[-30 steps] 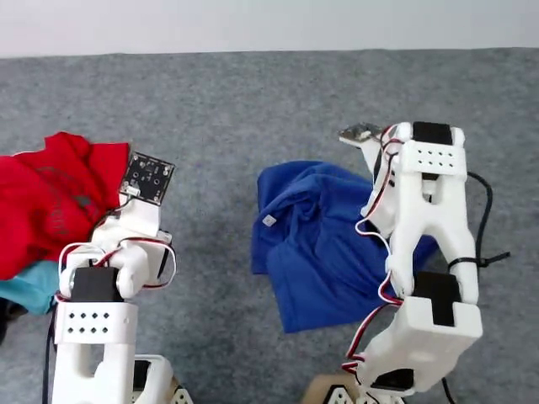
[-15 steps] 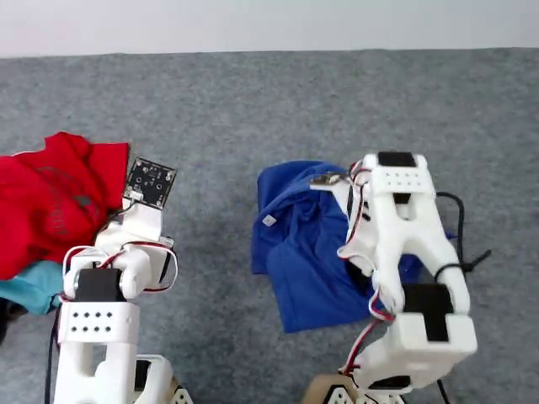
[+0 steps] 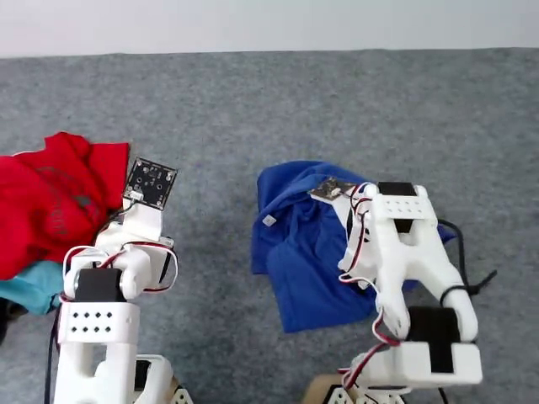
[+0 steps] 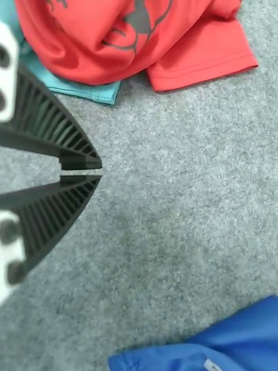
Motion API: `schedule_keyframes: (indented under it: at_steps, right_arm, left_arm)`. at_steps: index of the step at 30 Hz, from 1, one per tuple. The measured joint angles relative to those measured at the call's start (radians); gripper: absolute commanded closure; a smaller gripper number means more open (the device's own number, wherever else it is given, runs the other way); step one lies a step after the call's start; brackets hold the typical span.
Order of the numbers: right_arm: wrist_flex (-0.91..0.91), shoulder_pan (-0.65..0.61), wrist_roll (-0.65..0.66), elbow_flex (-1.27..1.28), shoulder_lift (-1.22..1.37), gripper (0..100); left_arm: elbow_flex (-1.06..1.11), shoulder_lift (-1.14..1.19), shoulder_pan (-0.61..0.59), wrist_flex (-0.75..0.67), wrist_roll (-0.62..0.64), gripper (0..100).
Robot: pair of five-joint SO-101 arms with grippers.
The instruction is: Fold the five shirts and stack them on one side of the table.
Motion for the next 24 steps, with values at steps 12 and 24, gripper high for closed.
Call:
schedule_keyframes:
  at_steps: [12, 24]
  right_arm:
    - [-0.081, 0.020, 0.000, -0.005, 0.097, 80.1]
    - [-0.130, 0.038, 0.000, -0.021, 0.124, 90.9]
  left_arm:
    - [0.025, 0.000, 0.000, -0.040, 0.000, 97]
    - [0.043, 0.000, 0.000, -0.078, 0.000, 97]
